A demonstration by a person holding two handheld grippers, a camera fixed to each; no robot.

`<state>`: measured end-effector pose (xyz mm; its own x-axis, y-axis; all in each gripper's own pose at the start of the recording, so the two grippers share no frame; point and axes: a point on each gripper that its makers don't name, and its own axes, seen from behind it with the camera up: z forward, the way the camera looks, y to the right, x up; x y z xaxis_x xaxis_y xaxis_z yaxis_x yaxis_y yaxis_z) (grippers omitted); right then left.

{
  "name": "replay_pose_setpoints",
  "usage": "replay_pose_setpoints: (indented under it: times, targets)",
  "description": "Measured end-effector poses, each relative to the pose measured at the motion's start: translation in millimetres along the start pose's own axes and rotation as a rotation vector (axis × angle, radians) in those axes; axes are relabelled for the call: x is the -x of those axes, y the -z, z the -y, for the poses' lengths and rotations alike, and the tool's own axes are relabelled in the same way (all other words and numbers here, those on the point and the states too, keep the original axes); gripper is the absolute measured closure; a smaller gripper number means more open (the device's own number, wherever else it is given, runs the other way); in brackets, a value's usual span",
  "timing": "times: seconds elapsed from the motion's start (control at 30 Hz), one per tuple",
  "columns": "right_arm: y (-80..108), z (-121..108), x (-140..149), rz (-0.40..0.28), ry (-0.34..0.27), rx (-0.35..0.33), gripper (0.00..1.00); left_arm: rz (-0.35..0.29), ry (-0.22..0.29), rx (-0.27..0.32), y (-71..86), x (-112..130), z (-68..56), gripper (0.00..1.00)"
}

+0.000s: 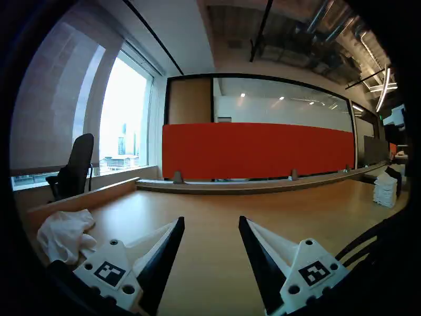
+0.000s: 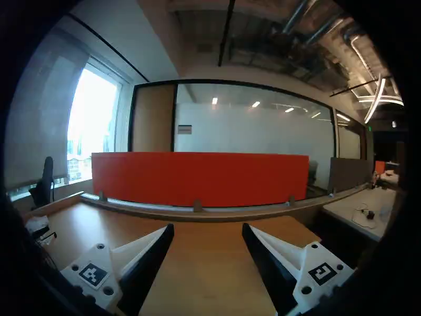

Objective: Fold towel

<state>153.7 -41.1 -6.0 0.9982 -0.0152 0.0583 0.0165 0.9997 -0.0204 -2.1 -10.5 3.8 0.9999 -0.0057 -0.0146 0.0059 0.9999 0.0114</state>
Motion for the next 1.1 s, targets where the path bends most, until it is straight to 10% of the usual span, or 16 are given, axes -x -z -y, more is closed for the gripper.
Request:
replay_pose_setpoints:
  times: [1.1]
  targets:
    - [-3.8,-30.3,22.8,-0.066,-0.012,-0.015,0.0,0.0,-0.004,0.0,1.3,-1.5,0.1,0.03]
